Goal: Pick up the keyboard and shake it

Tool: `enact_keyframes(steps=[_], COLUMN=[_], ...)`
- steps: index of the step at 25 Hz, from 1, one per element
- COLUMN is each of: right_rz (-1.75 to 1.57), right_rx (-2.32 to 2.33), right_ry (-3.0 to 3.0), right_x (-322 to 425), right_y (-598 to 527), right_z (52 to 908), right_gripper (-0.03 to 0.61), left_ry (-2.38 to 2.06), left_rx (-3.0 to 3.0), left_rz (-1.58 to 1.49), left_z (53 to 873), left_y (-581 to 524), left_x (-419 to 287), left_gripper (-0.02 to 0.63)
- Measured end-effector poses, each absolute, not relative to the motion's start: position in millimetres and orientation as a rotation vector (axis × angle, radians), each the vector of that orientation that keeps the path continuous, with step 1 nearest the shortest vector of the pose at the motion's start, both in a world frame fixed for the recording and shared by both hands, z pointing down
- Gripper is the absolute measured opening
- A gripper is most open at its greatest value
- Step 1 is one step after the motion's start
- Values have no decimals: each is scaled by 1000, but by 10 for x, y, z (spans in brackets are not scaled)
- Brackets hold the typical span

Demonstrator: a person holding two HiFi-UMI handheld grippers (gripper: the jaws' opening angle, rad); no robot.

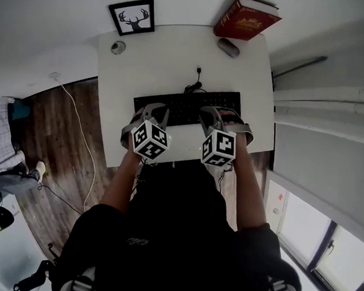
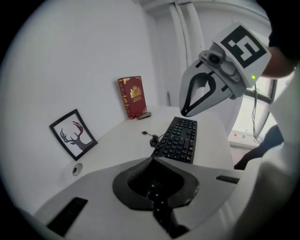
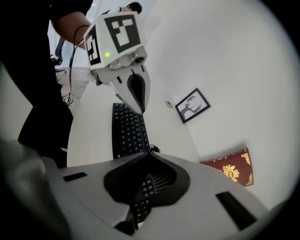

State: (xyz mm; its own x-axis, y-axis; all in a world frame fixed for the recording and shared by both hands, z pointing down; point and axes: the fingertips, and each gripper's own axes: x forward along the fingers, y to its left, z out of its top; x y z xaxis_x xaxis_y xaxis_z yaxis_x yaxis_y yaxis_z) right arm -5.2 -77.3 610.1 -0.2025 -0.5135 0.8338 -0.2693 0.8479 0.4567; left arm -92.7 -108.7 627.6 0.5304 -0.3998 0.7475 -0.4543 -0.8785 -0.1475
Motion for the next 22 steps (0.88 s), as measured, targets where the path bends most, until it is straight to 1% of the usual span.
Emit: enact_keyframes(steps=[5, 9, 13, 19, 22], right_rz=[-273, -234, -108, -84, -113], right_rx=[852, 1111, 1359, 1576, 1603], right_ry=[-1912, -2047, -2188, -2292, -2339], right_x=[-69, 68, 369, 942, 1123], right_y=[-817, -688, -280, 513, 874], right_z=[5630, 5251, 4974, 4633, 4563], right_gripper=[21, 21, 21, 21, 21], left_ry=[-937, -1156, -1321, -1409, -1466], left_rx=[2696, 2680, 2666, 2661, 2663], left_rz=[1081, 845, 644, 478, 396], left_z=[5945, 5581, 5253, 4927, 4792], left_y=[-979, -799, -428, 391, 763], left_x=[-825, -597, -301, 152, 326], left_gripper=[3, 3, 3, 3, 3])
